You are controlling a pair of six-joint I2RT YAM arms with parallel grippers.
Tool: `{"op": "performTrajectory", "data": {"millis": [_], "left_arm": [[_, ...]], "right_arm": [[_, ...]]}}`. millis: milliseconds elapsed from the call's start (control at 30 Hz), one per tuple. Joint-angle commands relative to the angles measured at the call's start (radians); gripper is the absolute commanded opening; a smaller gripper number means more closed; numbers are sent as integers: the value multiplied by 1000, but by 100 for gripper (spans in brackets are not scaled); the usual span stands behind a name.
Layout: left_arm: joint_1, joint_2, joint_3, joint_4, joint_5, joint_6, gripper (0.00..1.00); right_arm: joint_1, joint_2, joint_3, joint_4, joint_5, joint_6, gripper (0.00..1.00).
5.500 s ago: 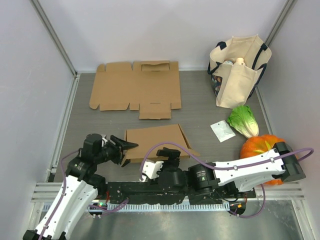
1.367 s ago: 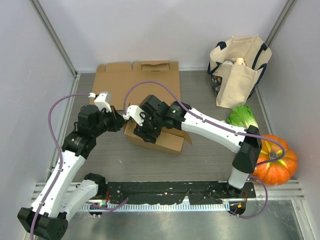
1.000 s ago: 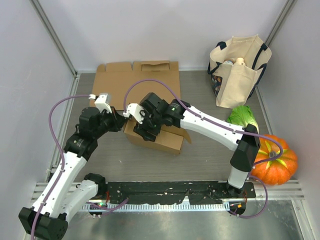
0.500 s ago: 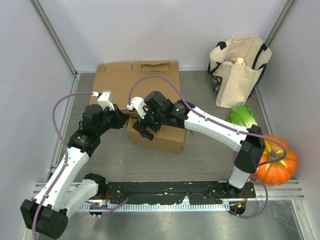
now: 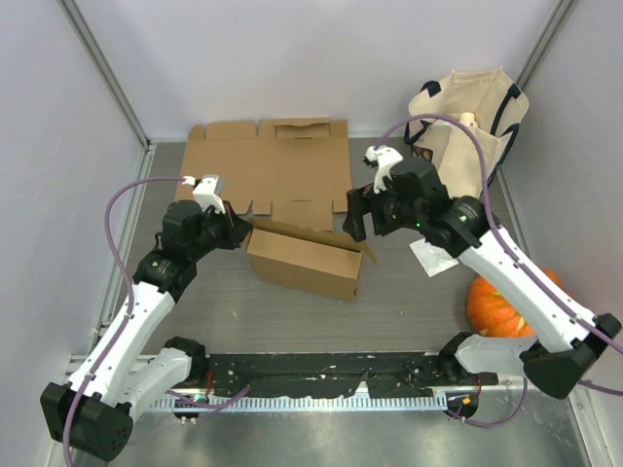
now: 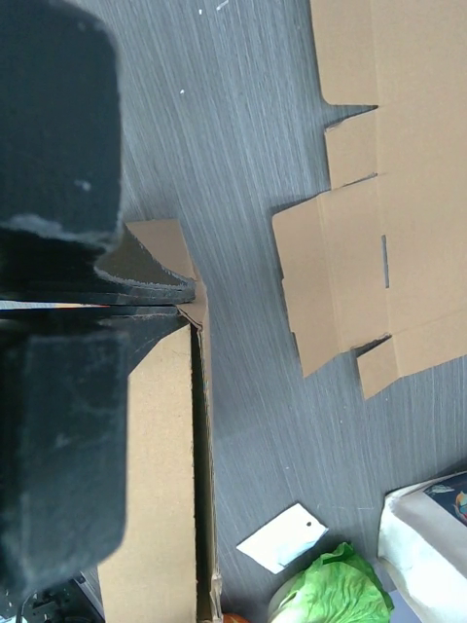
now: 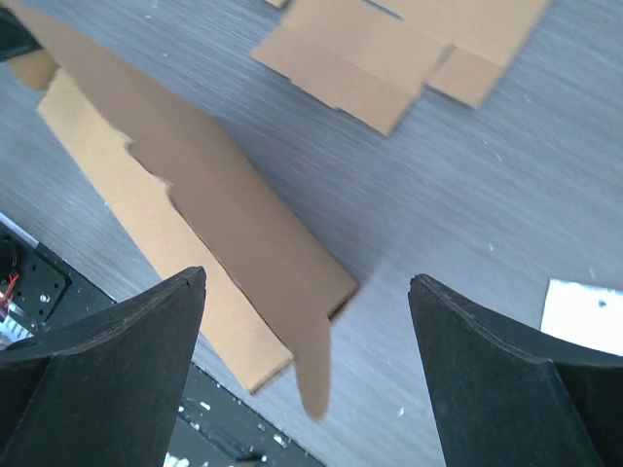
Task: Fold the paper box
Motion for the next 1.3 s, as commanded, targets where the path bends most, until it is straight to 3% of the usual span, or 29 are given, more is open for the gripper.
{"op": "performTrajectory", "data": {"millis": [0, 333, 400, 533, 767, 1033, 1267], "left_arm": [[0, 14, -13, -117, 13, 7, 0], [2, 14, -16, -147, 22, -31, 0], [0, 13, -14, -147, 24, -31, 0], [2, 10, -16, -147, 27, -39, 0], [2, 23, -5, -152, 41, -51, 0], [0, 20, -2, -156, 48, -77, 0], [0, 20, -5, -153, 61, -96, 0]], "right_arm": [[-42, -78, -52, -141, 40, 118, 84], [-42, -178, -186, -97, -43, 118, 49], [-42, -182, -198, -83, -44, 119, 35], [-44, -164, -194, -94, -57, 134, 25], [-41, -141, -181, -74, -107, 314, 1], [-27, -148, -218, -77, 20, 510, 1], [100, -133, -252, -60, 234, 653, 1]]}}
